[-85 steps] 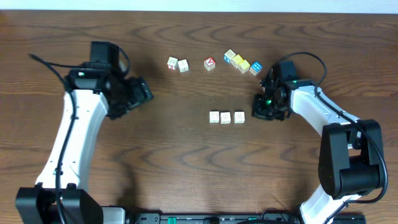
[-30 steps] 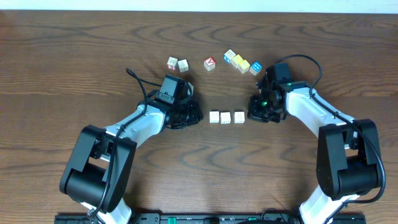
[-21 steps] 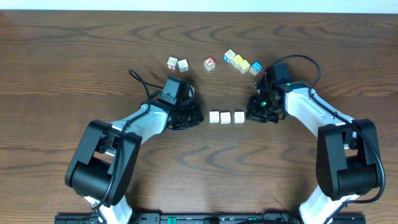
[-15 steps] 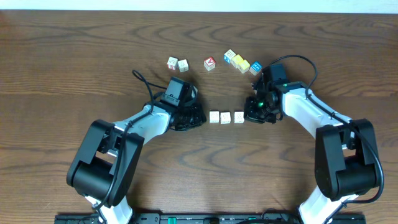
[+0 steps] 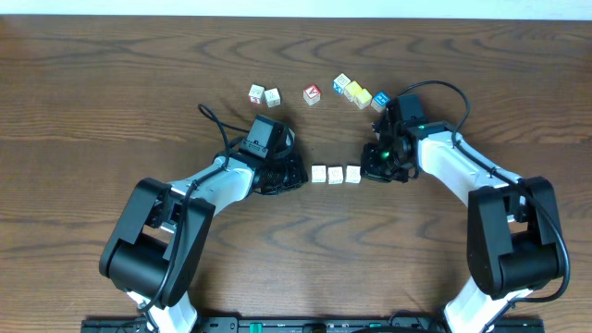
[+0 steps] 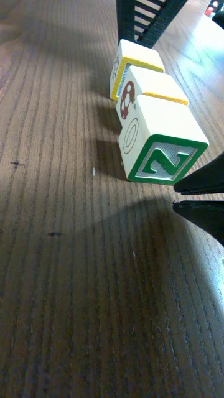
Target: Lift 3 blocks
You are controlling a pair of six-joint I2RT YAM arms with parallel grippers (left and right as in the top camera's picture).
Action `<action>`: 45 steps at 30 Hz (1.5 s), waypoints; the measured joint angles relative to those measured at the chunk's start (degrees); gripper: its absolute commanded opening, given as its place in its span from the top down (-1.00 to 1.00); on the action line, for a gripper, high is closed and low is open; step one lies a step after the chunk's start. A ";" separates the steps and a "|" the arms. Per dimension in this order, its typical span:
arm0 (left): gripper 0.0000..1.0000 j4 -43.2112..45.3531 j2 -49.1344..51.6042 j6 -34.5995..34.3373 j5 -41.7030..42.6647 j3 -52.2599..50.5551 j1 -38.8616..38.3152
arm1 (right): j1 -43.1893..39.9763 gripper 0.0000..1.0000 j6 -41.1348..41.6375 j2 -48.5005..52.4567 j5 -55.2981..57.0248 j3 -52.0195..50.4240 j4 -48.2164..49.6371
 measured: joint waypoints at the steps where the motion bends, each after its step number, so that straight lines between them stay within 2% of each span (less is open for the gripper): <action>1: 0.86 0.02 0.00 0.00 0.00 0.00 0.00 | 0.31 0.97 0.02 0.00 0.00 0.00 0.09; 22: 0.85 0.00 0.00 0.07 0.00 0.00 0.00 | 1.38 0.98 -3.96 0.00 0.02 0.00 1.46; 45: 0.85 0.90 0.00 1.81 3.45 0.00 -0.11 | 1.40 0.97 -4.35 0.00 -0.42 0.00 1.75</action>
